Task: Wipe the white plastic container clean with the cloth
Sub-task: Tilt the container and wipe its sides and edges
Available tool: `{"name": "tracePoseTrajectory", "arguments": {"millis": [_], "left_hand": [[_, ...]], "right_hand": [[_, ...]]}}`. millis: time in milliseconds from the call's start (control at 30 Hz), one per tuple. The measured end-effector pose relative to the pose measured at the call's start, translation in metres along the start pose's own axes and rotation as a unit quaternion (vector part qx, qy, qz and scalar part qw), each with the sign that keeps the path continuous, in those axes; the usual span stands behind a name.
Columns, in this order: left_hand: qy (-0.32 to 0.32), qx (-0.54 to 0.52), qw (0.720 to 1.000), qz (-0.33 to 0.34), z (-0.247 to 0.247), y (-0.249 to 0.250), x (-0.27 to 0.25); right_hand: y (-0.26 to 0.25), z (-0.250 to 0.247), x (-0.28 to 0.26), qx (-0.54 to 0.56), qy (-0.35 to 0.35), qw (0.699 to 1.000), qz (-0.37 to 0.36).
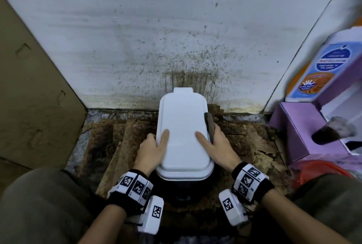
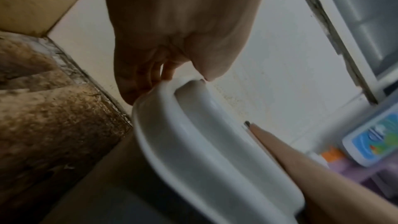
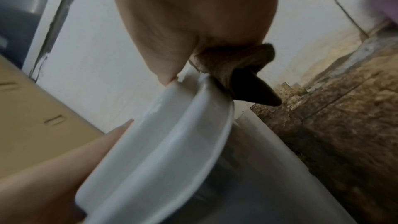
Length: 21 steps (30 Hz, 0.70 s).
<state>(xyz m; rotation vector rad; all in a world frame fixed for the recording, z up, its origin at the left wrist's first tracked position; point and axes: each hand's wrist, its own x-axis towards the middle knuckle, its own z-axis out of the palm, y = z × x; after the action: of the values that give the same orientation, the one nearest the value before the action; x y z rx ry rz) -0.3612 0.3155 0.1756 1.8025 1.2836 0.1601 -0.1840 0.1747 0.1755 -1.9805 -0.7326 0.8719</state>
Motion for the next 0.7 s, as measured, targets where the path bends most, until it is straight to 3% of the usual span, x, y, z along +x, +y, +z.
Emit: {"name": "tracePoseTrajectory", "arguments": {"millis": [200, 500, 600, 700], "left_hand": [[-0.004, -0.047, 0.999, -0.002, 0.011, 0.000, -0.004], [-0.043, -0.021, 0.996, 0.080, -0.019, 0.009, 0.007], [-0.061, 0.004, 0.993, 0.100, -0.023, 0.008, 0.015], [-0.034, 0.031, 0.992, 0.115, -0.023, 0.000, 0.023]], "right_hand": [[-0.005, -0.003, -0.008, 0.051, 0.018, 0.998, 0.017], [-0.003, 0.039, -0.053, 0.131, 0.157, 0.979, 0.008], [-0.005, 0.052, -0.061, 0.119, 0.156, 0.980, 0.016], [-0.008, 0.055, -0.051, 0.113, 0.124, 0.986, 0.020]]}}
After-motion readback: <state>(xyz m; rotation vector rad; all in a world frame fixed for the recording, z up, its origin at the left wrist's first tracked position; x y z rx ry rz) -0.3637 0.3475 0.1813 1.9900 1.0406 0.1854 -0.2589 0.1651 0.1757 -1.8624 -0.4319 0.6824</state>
